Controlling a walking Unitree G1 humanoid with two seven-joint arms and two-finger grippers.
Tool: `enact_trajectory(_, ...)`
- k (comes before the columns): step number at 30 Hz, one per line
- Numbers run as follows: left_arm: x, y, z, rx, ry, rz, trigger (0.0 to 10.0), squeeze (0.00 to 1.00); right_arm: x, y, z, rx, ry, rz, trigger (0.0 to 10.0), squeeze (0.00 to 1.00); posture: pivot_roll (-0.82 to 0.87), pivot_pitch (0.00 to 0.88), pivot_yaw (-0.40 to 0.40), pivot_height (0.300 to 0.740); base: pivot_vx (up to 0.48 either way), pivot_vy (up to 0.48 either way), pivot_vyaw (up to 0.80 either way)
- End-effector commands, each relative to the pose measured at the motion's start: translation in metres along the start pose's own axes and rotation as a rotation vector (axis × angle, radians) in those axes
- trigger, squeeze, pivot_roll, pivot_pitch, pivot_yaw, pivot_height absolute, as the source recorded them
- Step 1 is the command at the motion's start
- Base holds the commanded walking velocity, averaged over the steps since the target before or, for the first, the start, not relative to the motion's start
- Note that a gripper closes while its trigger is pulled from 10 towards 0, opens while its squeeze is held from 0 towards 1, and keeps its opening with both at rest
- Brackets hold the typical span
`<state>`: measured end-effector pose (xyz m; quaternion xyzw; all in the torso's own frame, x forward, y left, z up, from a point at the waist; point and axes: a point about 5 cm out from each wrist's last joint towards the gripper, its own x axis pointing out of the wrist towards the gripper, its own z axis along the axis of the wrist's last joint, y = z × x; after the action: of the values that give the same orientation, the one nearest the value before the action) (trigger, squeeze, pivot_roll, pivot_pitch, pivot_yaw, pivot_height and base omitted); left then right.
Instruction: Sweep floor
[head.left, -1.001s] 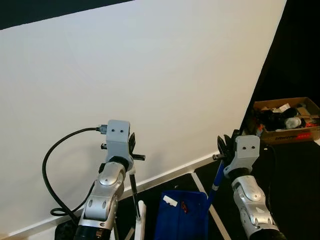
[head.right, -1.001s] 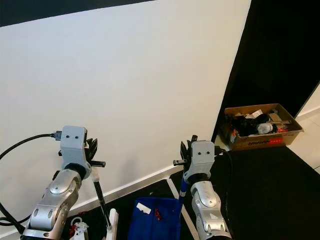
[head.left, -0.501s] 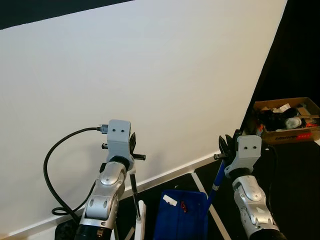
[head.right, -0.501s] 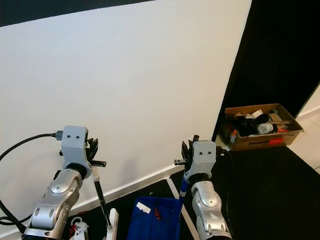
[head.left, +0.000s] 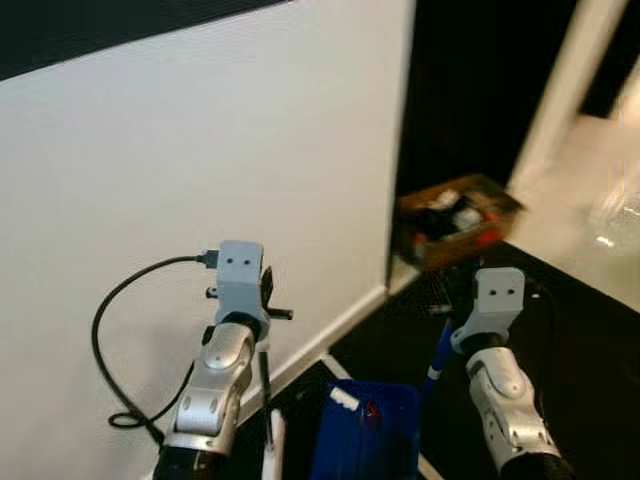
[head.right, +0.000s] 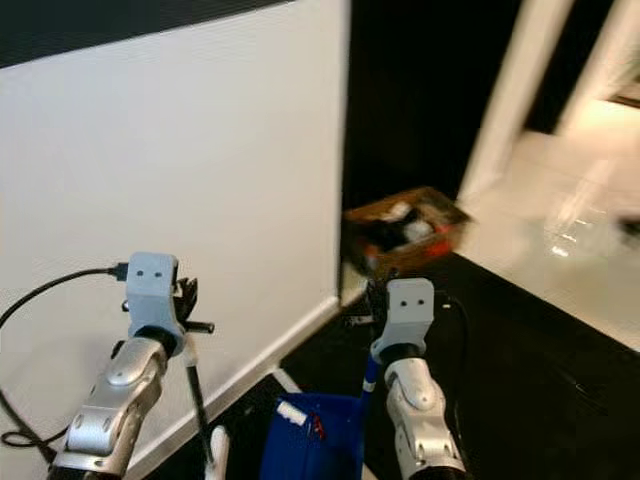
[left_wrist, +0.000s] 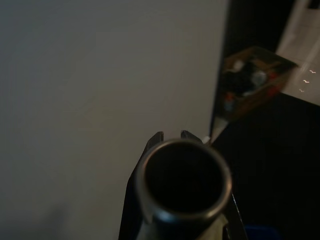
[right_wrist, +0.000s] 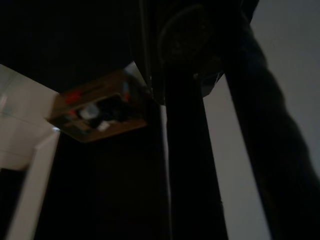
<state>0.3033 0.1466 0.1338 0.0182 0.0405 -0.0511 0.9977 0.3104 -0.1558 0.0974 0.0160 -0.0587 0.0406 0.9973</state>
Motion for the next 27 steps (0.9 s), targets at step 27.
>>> enact_trajectory(27, -0.0009, 0.0060, -0.0018, 0.014, -0.001, 0.028, 10.0, 0.00, 0.0015, 0.0099, -0.0016, 0.025, 0.006, 0.024, 10.0, 0.00, -0.02, 0.088, 0.104, 0.740, 0.000, 0.000, -0.79)
